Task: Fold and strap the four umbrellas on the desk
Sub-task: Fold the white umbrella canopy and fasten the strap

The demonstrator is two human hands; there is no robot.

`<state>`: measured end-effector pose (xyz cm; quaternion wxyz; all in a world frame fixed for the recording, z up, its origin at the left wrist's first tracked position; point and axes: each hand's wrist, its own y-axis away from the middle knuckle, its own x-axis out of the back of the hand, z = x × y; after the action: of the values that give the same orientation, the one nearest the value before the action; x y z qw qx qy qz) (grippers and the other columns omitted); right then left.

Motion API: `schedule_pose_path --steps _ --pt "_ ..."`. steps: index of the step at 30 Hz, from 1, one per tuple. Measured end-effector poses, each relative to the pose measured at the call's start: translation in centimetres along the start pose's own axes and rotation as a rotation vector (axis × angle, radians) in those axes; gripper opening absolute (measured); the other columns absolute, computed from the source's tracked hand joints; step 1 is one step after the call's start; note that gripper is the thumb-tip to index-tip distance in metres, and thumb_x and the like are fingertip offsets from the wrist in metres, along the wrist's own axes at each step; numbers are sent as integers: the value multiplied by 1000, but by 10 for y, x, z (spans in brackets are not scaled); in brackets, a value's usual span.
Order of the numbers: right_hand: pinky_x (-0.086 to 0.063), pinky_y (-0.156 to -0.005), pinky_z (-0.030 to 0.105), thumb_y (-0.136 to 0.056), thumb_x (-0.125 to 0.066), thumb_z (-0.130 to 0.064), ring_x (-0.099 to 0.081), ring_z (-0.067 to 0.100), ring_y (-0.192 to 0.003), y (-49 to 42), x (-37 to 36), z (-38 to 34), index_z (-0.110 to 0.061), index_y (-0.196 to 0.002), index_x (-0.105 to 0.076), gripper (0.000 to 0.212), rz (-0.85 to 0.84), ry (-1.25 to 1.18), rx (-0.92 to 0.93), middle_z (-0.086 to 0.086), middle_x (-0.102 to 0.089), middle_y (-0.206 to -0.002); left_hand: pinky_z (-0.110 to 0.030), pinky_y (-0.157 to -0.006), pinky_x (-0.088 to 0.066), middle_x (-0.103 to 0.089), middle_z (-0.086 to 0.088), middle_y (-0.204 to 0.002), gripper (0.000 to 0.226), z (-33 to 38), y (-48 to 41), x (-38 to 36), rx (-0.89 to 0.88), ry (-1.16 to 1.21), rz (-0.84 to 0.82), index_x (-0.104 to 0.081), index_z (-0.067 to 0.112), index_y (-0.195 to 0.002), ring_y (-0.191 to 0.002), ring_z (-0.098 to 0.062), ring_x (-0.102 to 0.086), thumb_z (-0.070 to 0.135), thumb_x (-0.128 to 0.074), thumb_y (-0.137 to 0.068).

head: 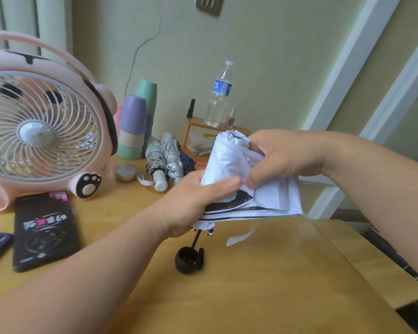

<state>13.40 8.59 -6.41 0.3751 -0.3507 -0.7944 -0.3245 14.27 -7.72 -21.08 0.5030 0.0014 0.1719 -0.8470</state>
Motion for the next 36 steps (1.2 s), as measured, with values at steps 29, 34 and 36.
schedule_pose_path --steps 29,34,36 --pt "-59 -76 32 -82 -83 -17 -76 21 -87 8 -1 18 -17 -90 -76 11 35 81 -4 1 -79 -90 -54 -101 -53 -68 -23 -125 46 14 -5 2 -26 -21 -79 -61 8 -132 -116 -42 -65 7 -69 -87" --pt "-59 -87 37 -78 -86 -9 -74 18 -102 8 8 15 -18 -119 -65 47 25 12 48 1 -77 -107 -45 -92 -58 -76 -11 -108 48 16 -3 -6 -52 -185 105 -68 13 -118 -101 -29 -73 6 -76 -71" --pt "-55 -99 36 -72 -92 -20 -67 11 -116 14 15 9 -29 -144 -46 86 142 15 147 -3 -68 -125 -39 -76 -56 -75 -9 -90 38 23 -2 -7 -24 -358 154 -70 10 -106 -79 -20 -70 10 -75 -68"
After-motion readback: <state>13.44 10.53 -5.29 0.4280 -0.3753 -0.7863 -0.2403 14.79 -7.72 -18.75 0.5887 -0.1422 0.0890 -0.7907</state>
